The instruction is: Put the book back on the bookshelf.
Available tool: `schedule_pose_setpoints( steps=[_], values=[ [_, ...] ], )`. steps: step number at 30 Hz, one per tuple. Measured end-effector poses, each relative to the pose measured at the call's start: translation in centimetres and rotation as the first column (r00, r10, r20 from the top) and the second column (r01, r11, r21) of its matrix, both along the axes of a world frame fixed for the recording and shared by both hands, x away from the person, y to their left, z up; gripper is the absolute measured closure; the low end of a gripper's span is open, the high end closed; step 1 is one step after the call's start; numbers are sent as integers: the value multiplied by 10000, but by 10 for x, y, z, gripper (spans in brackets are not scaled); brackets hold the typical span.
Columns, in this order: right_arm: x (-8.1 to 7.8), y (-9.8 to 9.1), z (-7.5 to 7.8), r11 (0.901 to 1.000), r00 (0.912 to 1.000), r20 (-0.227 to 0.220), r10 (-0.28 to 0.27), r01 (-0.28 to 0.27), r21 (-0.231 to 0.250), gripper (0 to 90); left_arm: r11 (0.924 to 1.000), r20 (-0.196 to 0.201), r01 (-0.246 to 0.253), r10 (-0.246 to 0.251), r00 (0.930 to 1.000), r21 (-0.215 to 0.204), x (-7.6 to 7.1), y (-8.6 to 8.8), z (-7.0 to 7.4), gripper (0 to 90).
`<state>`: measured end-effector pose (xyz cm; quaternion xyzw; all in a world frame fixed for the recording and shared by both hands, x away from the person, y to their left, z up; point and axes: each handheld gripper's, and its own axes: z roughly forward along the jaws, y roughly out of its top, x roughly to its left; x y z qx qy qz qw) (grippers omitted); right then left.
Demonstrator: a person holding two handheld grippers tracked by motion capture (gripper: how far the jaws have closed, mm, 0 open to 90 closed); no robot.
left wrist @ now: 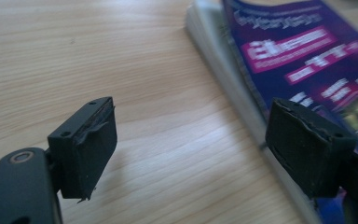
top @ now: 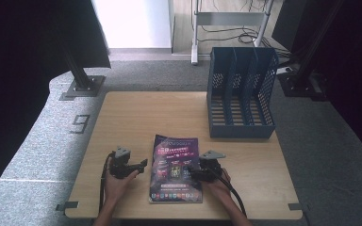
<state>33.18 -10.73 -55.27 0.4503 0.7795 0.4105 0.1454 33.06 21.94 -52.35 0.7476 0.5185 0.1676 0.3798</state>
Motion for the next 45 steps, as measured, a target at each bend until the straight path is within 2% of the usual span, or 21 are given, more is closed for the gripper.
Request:
schedule_pose_setpoints(
  steps=[3, 9, 12, 20, 21, 28, 35, 41, 45],
  values=[
    [-1, 0, 0, 10000, 10000, 23, -28, 28, 23, 350, 10000, 45, 88, -88, 10000, -18, 0, -6, 3, 164],
    [-1, 0, 0, 10000, 10000, 29, -12, 12, 18, 351, 9994, -200, 318, -316, 9993, 107, 7, -26, 2, 162],
    [-1, 0, 0, 10000, 10000, 38, -10, 10, 6, 351, 9979, -314, 555, -545, 9980, 320, 13, -41, -1, 161],
    [-1, 0, 0, 10000, 10000, 38, -22, 22, 7, 351, 9960, -421, 814, -798, 9959, 363, 13, -56, -10, 160],
    [-1, 0, 0, 10000, 10000, 39, -28, 28, 2, 352, 9944, -382, 909, -889, 9953, 535, 12, -59, -12, 160],
    [-1, 0, 0, 10000, 10000, 33, -47, 47, 10, 352, 9925, -524, 1076, -1046, 9931, 585, 13, -63, -14, 156],
    [-1, 0, 0, 10000, 10000, 27, -55, 55, 13, 352, 9922, -634, 1023, -979, 9932, 711, 13, -67, -17, 151],
    [-1, 0, 0, 10000, 10000, 25, -48, 48, 15, 351, 9920, -795, 1121, -1073, 9910, 583, 14, -71, -19, 145],
    [-1, 0, 0, 10000, 10000, 25, -41, 41, 14, 351, 9932, -771, 1013, -968, 9923, 576, 14, -71, -20, 137]
  ],
)
